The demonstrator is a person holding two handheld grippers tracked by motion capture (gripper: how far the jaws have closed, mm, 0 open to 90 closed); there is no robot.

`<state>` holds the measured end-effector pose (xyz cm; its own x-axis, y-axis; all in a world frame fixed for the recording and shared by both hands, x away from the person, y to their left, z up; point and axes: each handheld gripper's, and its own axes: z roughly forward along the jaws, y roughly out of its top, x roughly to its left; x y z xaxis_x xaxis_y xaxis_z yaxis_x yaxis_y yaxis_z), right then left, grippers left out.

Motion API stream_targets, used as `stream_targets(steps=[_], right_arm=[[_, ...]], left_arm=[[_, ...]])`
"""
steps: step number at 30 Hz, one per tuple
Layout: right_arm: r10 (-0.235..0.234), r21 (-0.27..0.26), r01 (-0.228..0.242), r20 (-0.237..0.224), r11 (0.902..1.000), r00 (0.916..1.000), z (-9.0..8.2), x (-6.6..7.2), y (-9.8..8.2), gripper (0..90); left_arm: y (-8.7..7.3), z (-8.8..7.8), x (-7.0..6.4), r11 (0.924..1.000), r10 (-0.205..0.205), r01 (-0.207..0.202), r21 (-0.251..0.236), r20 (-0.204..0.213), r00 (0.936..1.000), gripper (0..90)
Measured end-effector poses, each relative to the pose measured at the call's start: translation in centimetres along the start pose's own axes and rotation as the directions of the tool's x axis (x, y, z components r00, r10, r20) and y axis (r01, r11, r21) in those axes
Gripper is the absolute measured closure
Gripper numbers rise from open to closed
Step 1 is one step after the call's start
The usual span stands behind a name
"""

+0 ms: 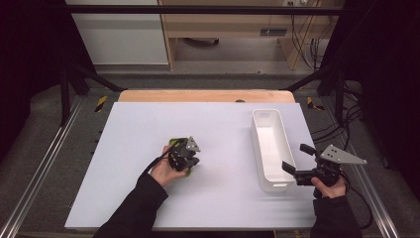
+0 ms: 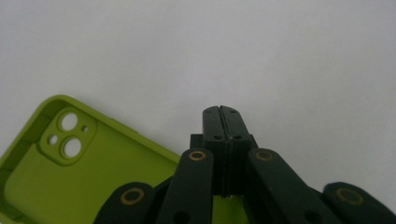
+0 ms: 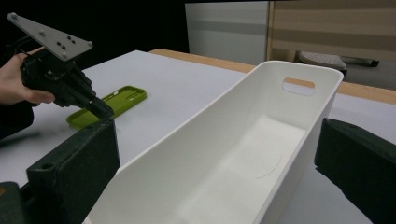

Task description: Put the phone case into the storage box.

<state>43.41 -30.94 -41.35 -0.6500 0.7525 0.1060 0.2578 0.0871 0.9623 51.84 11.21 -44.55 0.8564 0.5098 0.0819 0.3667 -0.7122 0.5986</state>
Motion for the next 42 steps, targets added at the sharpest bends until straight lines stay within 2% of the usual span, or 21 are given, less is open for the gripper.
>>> stream_targets(steps=[2,3,5,9,11,12,13,14,15,16,18,19,21,22,23,24,28,33,36,40,42], right_arm=[[0.003,0.0,-0.003,0.0,1.0,1.0,0.0,0.0,0.0,0.4],[0.002,-0.001,-0.002,-0.001,1.0,1.0,0.0,0.1,0.0,0.4],[0.002,0.0,-0.002,-0.001,1.0,1.0,0.0,0.1,0.1,0.4],[0.002,0.0,-0.002,-0.001,1.0,1.0,0.0,0.1,0.1,0.4],[0.003,-0.001,-0.003,-0.004,1.0,1.0,0.0,0.1,0.1,0.4],[0.003,0.0,-0.003,-0.003,1.0,1.0,-0.1,0.1,0.1,0.4],[-0.001,-0.002,0.001,-0.002,1.0,1.0,-0.1,0.1,0.1,0.4],[-0.001,-0.002,0.001,-0.002,1.0,1.0,-0.1,0.1,0.1,0.4],[-0.002,-0.001,0.002,0.0,1.0,1.0,-0.1,0.1,0.1,0.4],[-0.002,-0.001,0.002,0.0,1.0,1.0,-0.1,0.1,0.1,0.4],[-0.003,-0.003,0.003,-0.001,1.0,1.0,-0.1,0.1,0.1,0.4],[-0.003,-0.003,0.003,-0.001,1.0,1.0,-0.1,0.1,0.1,0.4],[-0.002,-0.004,0.002,0.0,1.0,1.0,-0.1,0.1,0.1,0.4],[-0.003,-0.005,0.003,0.0,1.0,1.0,-0.1,0.1,0.1,0.4],[-0.004,-0.006,0.004,-0.003,1.0,1.0,-0.1,0.1,0.1,0.4],[-0.004,-0.006,0.004,-0.003,1.0,1.0,-0.1,0.1,0.1,0.4],[-0.005,-0.004,0.005,0.0,1.0,1.0,-0.1,0.1,0.1,0.4],[-0.002,-0.007,0.002,0.0,1.0,1.0,-0.2,0.1,0.2,0.4],[-0.001,-0.008,0.001,-0.001,1.0,1.0,-0.2,0.1,0.2,0.4],[0.0,-0.01,0.0,-0.001,1.0,1.0,-0.2,0.1,0.2,0.4],[-0.001,-0.01,0.001,-0.004,0.9999,1.0,-0.2,0.1,0.2,0.4]], left_arm=[[0.0,-0.7,0.0,0.9989,-0.02,0.02,-0.042,0.006,0.9998,86.0],[0.0,-1.0,0.0,0.9975,-0.031,0.031,-0.064,0.005,0.9995,80.1],[-0.3,-1.8,0.2,0.9893,-0.083,0.083,-0.12,0.008,0.9965,74.5],[-0.5,-2.4,0.5,0.9816,-0.109,0.108,-0.157,0.0,0.994,61.5],[-0.7,-3.0,0.7,0.9712,-0.135,0.133,-0.198,0.003,0.9908,56.2],[-0.7,-3.0,0.7,0.9712,-0.135,0.133,-0.198,0.003,0.9908,52.9],[-0.7,-3.5,0.8,0.9622,-0.149,0.146,-0.23,0.003,0.9889,49.7],[-0.7,-3.5,0.8,0.9622,-0.149,0.146,-0.23,0.003,0.9889,47.6],[-0.8,-4.1,0.9,0.9522,-0.163,0.158,-0.261,0.003,0.9865,44.9],[-0.8,-4.1,0.9,0.9522,-0.163,0.158,-0.261,0.003,0.9865,41.9],[-1.0,-5.0,0.9,0.9345,-0.176,0.165,-0.315,-0.005,0.9844,38.1],[-1.0,-5.0,0.9,0.9345,-0.176,0.165,-0.315,-0.005,0.9844,35.4],[-1.1,-5.6,1.1,0.9209,-0.195,0.184,-0.344,0.002,0.9809,33.3],[-1.3,-6.2,1.3,0.9065,-0.21,0.195,-0.375,0.001,0.9778,29.8],[-1.4,-6.5,1.3,0.9007,-0.211,0.192,-0.39,-0.006,0.9774,28.3],[-1.4,-6.5,1.3,0.9007,-0.211,0.192,-0.39,-0.006,0.9774,25.6],[-1.9,-7.6,1.7,0.8806,-0.233,0.197,-0.431,-0.032,0.9719,19.3],[-2.6,-8.6,2.1,0.8555,-0.274,0.216,-0.471,-0.058,0.9599,11.1],[-2.9,-9.0,2.3,0.8491,-0.29,0.221,-0.48,-0.072,0.9544,6.3],[-3.3,-9.4,2.5,0.8406,-0.303,0.231,-0.49,-0.072,0.9503,5.8],[-3.4,-9.4,2.6,0.8413,-0.309,0.234,-0.487,-0.077,0.9481,4.3]])
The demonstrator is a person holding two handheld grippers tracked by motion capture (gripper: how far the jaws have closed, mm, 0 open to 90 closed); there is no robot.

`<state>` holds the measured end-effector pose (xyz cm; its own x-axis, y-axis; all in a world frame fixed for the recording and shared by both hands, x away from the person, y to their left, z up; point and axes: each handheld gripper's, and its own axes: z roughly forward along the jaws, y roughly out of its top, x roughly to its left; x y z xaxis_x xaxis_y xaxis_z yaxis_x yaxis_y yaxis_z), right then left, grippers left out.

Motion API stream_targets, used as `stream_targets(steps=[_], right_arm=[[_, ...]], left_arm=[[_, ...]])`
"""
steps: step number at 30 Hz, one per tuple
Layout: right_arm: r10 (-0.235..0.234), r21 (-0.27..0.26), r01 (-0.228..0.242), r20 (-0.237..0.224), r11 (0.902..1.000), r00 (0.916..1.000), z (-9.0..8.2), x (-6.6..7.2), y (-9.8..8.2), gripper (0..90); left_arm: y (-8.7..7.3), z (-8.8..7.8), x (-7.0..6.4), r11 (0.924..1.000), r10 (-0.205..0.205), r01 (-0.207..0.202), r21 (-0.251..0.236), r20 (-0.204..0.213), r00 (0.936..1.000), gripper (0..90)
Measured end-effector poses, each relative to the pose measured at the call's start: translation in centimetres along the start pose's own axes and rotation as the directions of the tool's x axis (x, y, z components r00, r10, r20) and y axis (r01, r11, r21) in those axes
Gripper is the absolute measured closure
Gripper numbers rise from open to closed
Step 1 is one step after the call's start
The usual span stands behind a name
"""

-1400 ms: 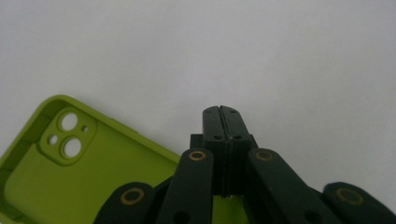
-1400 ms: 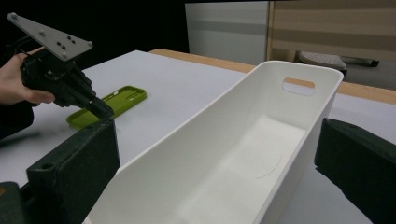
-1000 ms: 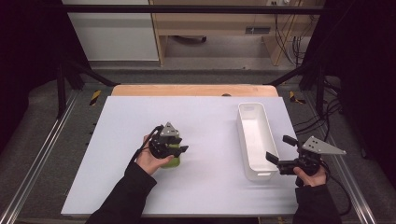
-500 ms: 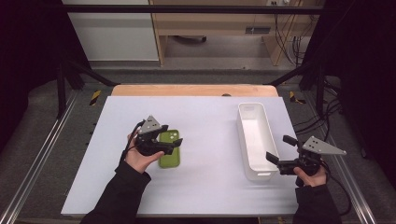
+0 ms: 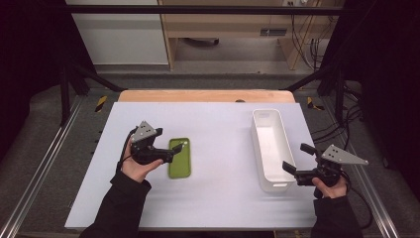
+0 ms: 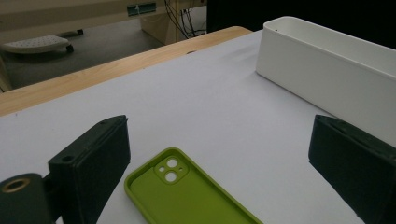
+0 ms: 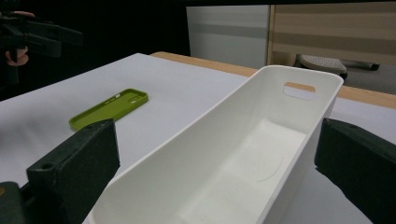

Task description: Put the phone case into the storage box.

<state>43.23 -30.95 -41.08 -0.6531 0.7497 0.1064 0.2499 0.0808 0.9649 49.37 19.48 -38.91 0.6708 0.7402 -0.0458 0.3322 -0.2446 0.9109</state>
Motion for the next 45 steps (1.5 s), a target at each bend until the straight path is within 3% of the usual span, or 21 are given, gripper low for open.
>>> stream_targets(steps=[13,28,37,45], right_arm=[[0.002,0.0,-0.002,-0.002,1.0,1.0,0.0,0.0,0.0,0.4],[0.003,0.002,-0.003,0.0,1.0,1.0,0.0,-0.1,0.0,0.4],[-0.002,0.004,0.002,0.002,1.0,1.0,0.1,0.0,0.0,0.4],[-0.002,0.004,0.002,0.002,1.0,1.0,0.1,0.0,0.0,0.4]], left_arm=[[-1.4,1.4,1.2,0.9962,-0.04,0.043,0.076,-0.038,0.9985,0.9],[-3.0,2.4,2.3,0.9872,-0.057,0.068,0.144,-0.08,0.9951,0.2],[-4.1,3.1,2.6,0.978,-0.058,0.077,0.194,-0.098,0.9934,0.2],[-4.9,4.0,2.6,0.9644,-0.059,0.087,0.25,-0.115,0.9916,0.4]])
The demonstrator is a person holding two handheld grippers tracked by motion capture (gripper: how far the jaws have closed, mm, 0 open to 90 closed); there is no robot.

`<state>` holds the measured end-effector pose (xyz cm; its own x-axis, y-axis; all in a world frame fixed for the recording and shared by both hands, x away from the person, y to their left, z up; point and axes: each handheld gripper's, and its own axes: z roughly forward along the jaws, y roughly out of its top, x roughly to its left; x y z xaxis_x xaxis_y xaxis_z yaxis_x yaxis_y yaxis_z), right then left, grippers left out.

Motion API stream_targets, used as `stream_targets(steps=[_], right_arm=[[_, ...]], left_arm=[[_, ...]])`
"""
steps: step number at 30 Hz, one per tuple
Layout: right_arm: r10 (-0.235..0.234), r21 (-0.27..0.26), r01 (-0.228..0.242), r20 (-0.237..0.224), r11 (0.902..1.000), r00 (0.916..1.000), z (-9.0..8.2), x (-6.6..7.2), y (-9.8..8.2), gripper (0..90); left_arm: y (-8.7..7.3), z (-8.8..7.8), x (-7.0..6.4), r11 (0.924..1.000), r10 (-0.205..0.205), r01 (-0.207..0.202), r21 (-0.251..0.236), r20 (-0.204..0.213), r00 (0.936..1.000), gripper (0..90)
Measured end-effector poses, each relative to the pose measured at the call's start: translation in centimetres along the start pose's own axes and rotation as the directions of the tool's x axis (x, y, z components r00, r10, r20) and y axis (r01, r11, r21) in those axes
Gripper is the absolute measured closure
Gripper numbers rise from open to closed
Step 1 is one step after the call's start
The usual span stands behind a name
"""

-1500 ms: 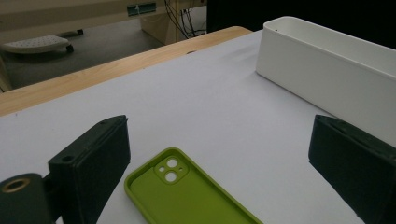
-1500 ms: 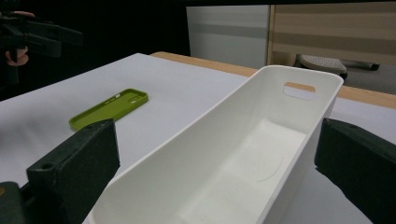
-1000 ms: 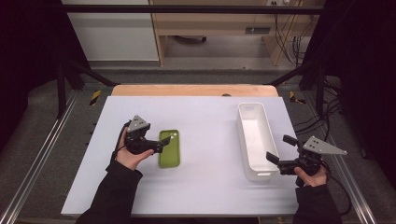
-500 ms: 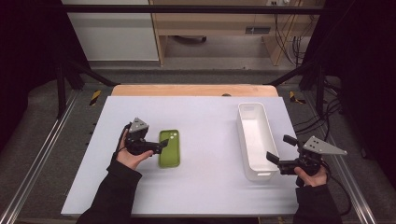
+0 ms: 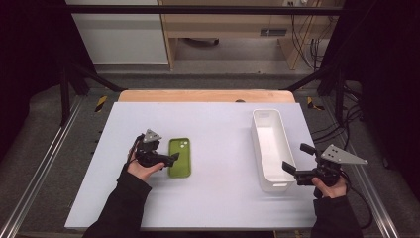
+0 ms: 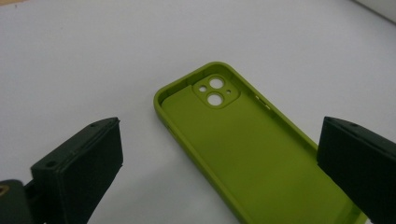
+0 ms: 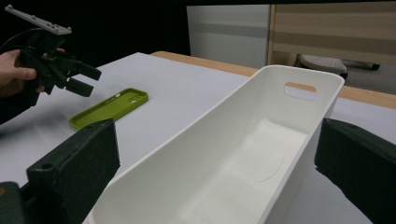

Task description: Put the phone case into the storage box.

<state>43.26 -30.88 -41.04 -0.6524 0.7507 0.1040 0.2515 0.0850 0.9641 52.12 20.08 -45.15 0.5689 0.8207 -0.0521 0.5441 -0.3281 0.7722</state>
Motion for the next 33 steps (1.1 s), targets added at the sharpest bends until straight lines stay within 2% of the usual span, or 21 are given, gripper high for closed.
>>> stream_targets(steps=[11,20,22,25,26,33], right_arm=[[0.0,0.001,0.0,0.0,1.0,1.0,0.0,0.0,0.0,0.4],[-0.001,0.001,0.001,0.0,1.0,1.0,0.0,0.0,0.0,0.4],[-0.004,0.0,0.004,0.0,1.0,1.0,0.0,0.0,0.0,0.4],[-0.002,0.0,0.002,0.0,1.0,1.0,0.0,0.0,0.0,0.4],[-0.002,0.0,0.002,0.0,1.0,1.0,0.0,0.0,0.0,0.4],[-0.002,-0.001,0.002,0.001,1.0,1.0,0.0,0.0,0.0,0.4]], left_arm=[[-0.4,0.8,0.2,0.999,-0.02,0.02,0.039,-0.008,0.9998,3.1],[-0.7,1.3,0.3,0.9963,-0.04,0.042,0.075,-0.023,0.9989,9.4],[-0.7,1.2,0.2,0.9963,-0.042,0.043,0.074,-0.019,0.9989,15.0],[-0.7,1.2,0.2,0.9963,-0.043,0.044,0.074,-0.018,0.9989,18.5],[-0.7,1.1,0.2,0.9962,-0.045,0.046,0.074,-0.015,0.9989,22.9],[-0.8,1.2,0.2,0.994,-0.052,0.052,0.096,-0.01,0.9986,32.7]])
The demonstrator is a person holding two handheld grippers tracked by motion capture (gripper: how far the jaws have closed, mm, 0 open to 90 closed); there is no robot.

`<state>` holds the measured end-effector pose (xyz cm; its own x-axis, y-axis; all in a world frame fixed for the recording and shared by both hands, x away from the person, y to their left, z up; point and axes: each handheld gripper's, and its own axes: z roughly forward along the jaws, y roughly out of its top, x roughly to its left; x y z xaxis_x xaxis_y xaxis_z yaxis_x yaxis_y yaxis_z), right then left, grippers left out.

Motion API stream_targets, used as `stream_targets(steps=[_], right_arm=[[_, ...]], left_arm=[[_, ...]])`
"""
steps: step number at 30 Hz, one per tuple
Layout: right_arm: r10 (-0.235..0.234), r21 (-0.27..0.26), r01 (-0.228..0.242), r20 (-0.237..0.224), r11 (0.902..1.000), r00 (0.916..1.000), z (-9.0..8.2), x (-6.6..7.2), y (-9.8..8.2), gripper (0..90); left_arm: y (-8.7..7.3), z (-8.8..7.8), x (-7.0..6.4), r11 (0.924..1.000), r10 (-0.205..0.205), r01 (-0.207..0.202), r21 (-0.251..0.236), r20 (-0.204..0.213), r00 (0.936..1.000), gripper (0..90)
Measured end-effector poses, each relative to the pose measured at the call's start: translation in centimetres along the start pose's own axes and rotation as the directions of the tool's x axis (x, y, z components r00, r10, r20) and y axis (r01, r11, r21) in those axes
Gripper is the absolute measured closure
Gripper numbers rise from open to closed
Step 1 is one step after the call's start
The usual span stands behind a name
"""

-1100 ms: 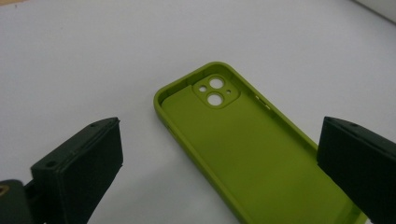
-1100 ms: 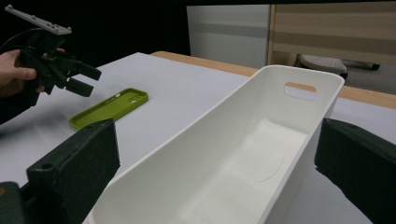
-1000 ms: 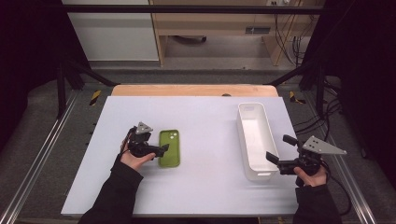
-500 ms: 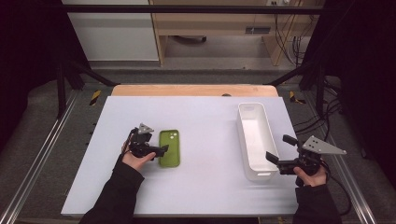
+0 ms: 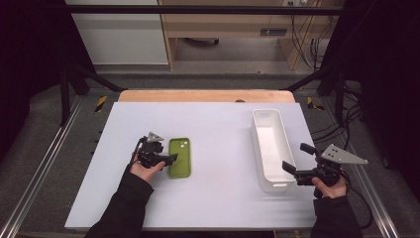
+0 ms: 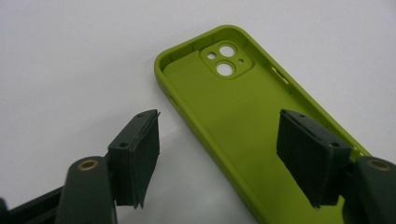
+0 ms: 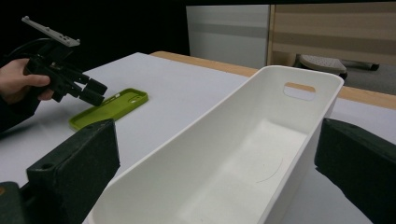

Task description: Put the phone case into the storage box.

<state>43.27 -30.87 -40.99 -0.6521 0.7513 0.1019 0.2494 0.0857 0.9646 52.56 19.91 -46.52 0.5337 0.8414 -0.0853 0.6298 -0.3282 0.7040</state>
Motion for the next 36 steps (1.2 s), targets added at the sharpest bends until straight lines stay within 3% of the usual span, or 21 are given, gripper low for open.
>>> stream_targets(steps=[19,24,36], right_arm=[[0.0,-0.002,0.0,0.001,1.0,1.0,-0.06,-0.03,0.04,0.4],[-0.001,-0.002,0.001,0.001,1.0,1.0,-0.06,-0.03,0.05,0.4],[-0.001,-0.002,0.001,-0.001,1.0,1.0,-0.06,-0.04,0.05,0.4]], left_arm=[[-0.23,0.47,-0.04,0.9989,-0.009,0.009,0.046,-0.005,0.9999,60.1],[-0.24,0.51,-0.09,0.9986,-0.024,0.024,0.047,0.004,0.9997,64.3],[-0.18,0.45,-0.06,0.9985,-0.03,0.03,0.045,-0.017,0.9994,73.1]])
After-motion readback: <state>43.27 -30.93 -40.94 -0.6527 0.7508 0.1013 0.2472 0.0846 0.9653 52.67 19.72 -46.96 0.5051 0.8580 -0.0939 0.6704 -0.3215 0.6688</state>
